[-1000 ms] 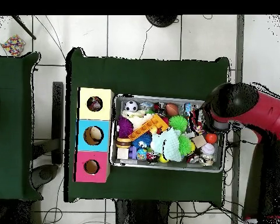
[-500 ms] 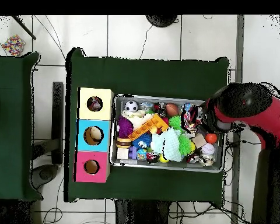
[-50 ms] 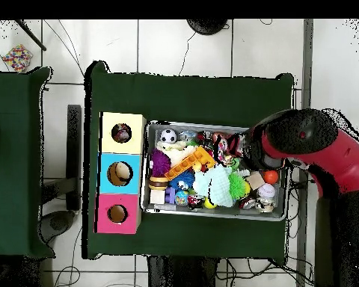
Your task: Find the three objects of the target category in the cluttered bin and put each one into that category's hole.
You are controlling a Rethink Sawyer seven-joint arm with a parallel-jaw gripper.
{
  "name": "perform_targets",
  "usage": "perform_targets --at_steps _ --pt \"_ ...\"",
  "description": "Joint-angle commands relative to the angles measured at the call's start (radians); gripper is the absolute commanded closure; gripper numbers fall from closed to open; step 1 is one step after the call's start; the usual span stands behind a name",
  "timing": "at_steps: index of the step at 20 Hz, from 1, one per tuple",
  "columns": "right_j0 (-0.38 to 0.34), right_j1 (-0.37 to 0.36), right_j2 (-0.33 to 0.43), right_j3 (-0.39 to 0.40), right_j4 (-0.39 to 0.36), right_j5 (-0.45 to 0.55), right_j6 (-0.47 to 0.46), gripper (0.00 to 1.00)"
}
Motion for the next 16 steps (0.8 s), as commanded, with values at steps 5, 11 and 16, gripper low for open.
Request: perform_targets --at_steps 5,11,16 --pt "0.016 -0.058 0.133 0.232 0.085 -0.271 0.037 1.00" --pt "0.027 -0.082 0.146 0.312 0.156 -0.391 0.118 1.00" --pt "0.043 -0.096 0.149 0.351 0.206 -0.454 0.156 1.00"
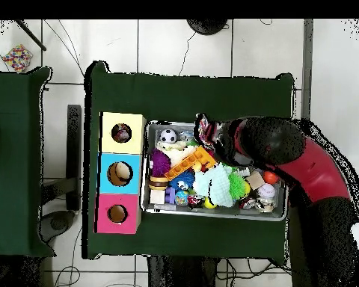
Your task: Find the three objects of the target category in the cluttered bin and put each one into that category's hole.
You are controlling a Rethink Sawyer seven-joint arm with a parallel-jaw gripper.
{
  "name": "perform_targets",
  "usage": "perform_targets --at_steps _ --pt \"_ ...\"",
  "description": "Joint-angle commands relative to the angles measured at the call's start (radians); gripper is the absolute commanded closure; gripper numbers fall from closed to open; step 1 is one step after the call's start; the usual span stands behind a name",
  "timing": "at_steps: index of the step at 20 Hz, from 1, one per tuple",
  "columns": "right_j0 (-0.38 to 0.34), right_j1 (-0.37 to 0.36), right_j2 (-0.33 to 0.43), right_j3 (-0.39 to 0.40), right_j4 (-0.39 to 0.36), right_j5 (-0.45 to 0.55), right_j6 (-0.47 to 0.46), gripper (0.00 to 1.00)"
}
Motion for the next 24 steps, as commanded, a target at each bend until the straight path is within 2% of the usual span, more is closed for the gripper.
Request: perform_targets --at_steps 1,7,12,20,24 --pt "0.026 -0.019 0.082 0.178 0.094 -0.129 0.163 1.00" --pt "0.046 -0.042 0.090 0.218 0.112 -0.209 0.156 1.00" --pt "0.054 -0.042 0.106 0.247 0.166 -0.252 0.181 1.00" --pt "0.042 -0.082 0.162 0.328 0.243 -0.346 0.186 1.00" --pt "0.015 -0.107 0.215 0.378 0.259 -0.412 0.170 1.00"
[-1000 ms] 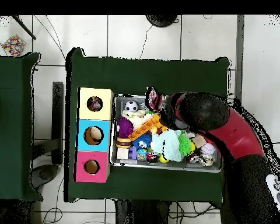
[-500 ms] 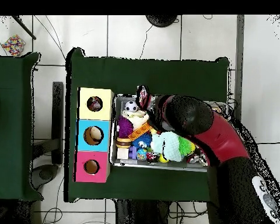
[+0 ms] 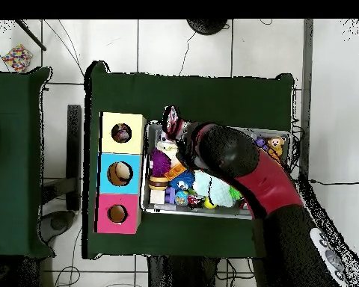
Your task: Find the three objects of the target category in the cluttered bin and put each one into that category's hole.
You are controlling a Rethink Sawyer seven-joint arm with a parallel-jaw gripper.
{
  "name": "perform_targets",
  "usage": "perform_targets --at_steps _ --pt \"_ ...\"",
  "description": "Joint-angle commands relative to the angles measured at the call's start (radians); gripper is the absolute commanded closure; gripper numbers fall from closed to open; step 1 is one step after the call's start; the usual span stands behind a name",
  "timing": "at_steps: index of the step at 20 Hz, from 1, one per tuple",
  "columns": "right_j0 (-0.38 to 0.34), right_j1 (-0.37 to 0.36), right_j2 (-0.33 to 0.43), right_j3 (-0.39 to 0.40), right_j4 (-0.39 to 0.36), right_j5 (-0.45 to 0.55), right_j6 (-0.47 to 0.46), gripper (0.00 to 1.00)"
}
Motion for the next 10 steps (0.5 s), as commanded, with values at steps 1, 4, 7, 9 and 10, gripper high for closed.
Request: perform_targets --at_steps 1,4,7,9,10 --pt "-0.030 -0.040 0.137 0.165 0.076 -0.135 0.174 1.00" --pt "-0.058 -0.046 0.183 0.202 0.094 -0.173 0.177 1.00" --pt "-0.111 -0.039 0.270 0.235 0.103 -0.224 0.170 1.00" --pt "-0.135 -0.032 0.299 0.245 0.095 -0.235 0.169 1.00" --pt "-0.126 -0.027 0.294 0.235 0.094 -0.230 0.180 1.00"
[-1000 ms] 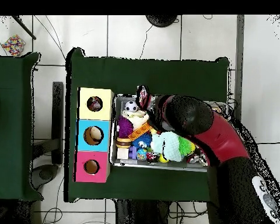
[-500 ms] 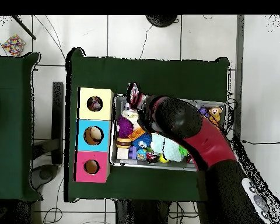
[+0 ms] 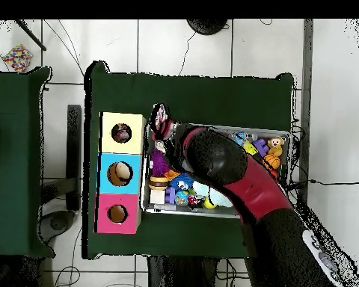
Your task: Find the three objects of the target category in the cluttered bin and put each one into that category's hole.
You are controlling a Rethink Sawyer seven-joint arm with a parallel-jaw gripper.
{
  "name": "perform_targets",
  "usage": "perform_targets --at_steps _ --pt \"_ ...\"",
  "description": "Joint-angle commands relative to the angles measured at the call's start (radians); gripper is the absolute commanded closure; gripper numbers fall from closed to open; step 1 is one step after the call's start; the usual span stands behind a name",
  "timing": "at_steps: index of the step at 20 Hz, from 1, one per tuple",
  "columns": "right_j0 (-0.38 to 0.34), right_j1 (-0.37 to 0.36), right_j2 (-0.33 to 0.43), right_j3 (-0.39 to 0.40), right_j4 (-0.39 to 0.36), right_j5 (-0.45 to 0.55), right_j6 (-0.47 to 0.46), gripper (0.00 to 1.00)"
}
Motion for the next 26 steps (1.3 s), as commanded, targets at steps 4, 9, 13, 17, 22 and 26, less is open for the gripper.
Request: perform_targets --at_steps 4,9,13,17,22,26 --pt "-0.053 0.051 0.148 0.108 0.031 -0.123 0.204 1.00" --pt "-0.062 0.146 0.196 0.115 -0.023 -0.234 0.203 1.00" --pt "-0.055 0.204 0.218 0.106 -0.041 -0.300 0.221 1.00" --pt "-0.038 0.290 0.213 0.064 -0.067 -0.349 0.206 1.00" --pt "-0.066 0.371 0.266 0.053 -0.120 -0.389 0.181 1.00" --pt "-0.084 0.375 0.280 0.060 -0.117 -0.392 0.223 1.00"
